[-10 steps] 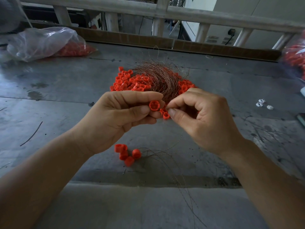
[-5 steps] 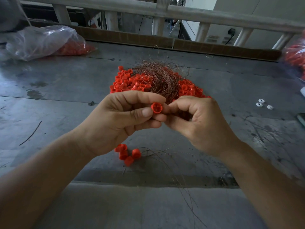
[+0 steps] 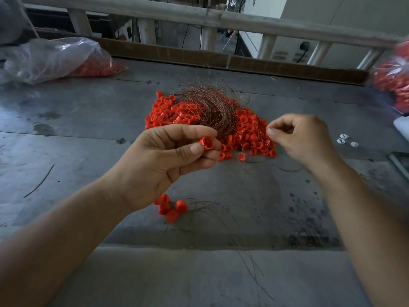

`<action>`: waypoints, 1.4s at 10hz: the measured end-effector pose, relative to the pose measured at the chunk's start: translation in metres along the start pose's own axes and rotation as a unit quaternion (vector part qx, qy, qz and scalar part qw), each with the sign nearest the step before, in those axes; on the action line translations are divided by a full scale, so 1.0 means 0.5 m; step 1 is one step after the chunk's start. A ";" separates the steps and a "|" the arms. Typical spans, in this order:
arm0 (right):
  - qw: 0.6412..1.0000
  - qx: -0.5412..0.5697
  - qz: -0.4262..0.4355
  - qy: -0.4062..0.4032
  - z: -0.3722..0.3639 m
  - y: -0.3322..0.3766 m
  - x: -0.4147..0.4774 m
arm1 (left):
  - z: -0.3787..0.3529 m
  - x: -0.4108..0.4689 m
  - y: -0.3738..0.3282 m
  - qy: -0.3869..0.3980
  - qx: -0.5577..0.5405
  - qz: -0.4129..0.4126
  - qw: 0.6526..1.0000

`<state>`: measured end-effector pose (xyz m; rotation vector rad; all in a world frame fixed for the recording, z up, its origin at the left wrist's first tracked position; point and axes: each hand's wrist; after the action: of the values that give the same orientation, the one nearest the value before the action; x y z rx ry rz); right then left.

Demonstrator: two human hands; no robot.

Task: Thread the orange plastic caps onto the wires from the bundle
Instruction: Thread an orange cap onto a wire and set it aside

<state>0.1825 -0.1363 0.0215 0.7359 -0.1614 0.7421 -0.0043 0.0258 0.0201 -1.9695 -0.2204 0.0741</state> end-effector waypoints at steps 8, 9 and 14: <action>0.929 0.359 -0.023 0.083 0.020 0.056 -0.017 | -0.007 -0.004 0.002 -0.018 0.043 0.020 0.999; 0.905 0.404 -0.017 0.130 0.015 0.093 -0.038 | -0.008 -0.005 0.003 -0.029 0.063 0.024 0.997; 0.868 0.457 0.011 0.193 -0.015 0.132 -0.072 | -0.008 -0.003 -0.003 -0.043 0.091 0.021 0.995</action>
<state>0.1113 -0.1183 0.0385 1.4615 0.5975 0.9720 -0.0053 0.0227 0.0228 -1.7907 -0.2203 0.2002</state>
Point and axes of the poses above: each hand's wrist, its own x-axis towards the middle knuckle, its own z-axis out of the back of the hand, y = z × x, and after that the axes turned 4 degrees about z, right-handed
